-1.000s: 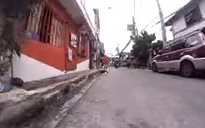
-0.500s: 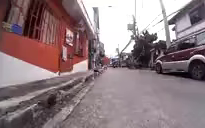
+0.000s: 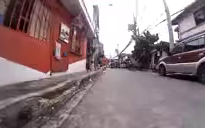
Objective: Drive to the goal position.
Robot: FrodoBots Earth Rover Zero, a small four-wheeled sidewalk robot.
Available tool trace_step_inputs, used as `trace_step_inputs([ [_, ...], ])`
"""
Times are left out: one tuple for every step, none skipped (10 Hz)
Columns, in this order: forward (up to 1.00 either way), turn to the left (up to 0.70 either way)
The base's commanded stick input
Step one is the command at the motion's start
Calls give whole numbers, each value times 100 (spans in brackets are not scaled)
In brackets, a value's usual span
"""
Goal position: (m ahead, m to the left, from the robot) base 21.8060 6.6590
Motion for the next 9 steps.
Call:
trace_step_inputs([
  [100, 0],
  [100, 0],
  [100, 0],
  [100, 0],
  [100, 0],
  [100, 0],
  [100, 0],
  [100, 0],
  [100, 0],
])
